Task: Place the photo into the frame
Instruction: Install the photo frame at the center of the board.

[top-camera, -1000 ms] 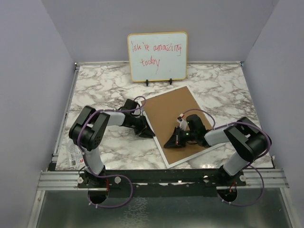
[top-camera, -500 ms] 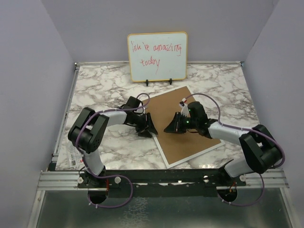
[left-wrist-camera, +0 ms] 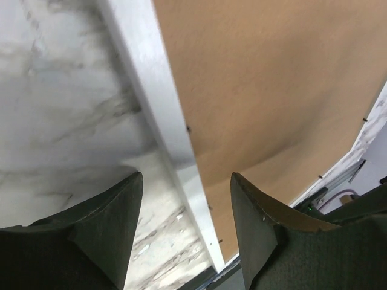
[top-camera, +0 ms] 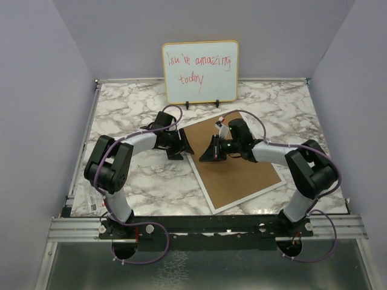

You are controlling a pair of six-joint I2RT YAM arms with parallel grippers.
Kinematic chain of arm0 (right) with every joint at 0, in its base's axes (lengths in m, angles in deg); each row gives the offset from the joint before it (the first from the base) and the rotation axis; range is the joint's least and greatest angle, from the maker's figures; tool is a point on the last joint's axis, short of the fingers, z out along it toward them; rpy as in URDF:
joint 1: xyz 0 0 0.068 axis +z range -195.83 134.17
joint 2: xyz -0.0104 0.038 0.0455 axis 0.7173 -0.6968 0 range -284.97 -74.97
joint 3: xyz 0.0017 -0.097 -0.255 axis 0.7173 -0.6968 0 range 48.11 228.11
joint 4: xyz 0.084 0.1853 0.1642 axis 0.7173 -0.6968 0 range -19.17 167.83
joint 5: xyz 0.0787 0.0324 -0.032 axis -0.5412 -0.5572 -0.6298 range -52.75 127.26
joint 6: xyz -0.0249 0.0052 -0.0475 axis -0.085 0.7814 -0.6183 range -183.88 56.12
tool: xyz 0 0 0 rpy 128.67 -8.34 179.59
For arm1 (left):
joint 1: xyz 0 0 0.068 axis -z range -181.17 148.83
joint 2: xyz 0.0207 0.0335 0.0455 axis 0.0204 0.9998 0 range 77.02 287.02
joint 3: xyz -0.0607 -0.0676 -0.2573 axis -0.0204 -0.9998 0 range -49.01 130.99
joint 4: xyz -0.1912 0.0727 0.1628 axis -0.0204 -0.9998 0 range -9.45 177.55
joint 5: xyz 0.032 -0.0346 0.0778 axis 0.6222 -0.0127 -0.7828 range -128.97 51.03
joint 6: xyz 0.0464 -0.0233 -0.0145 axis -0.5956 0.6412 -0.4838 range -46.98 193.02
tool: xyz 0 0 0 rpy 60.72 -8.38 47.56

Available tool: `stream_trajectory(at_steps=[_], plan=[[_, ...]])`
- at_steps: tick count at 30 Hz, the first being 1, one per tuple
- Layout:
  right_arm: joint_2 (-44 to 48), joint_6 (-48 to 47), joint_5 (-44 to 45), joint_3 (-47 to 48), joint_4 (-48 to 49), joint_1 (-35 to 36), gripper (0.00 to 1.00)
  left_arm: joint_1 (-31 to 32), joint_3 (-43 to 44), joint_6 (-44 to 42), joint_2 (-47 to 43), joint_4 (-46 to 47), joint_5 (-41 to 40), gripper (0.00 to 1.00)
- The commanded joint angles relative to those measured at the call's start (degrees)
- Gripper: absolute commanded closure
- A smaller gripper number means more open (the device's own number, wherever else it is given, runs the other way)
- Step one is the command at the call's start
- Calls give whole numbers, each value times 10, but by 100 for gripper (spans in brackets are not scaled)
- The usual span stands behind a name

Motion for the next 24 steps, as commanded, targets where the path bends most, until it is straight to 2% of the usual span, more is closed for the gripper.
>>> stream_trajectory(at_steps=[1,4,8,14,24], plan=[[-34,-6,-47,24,26,1,97,0,13,-19,64,-4,-27,37],[-57,-11,-46,35,15,5,96,0,15,-20,83,-5,-18,38],[-90,-14,-42,45,15,10,96,0,12,-19,98,-16,-31,45],[-120,6,-31,35,49,17,97,0,-3,-29,117,-49,-66,64],[-134,2,-27,28,43,17,98,0,-5,-58,134,-82,-108,70]])
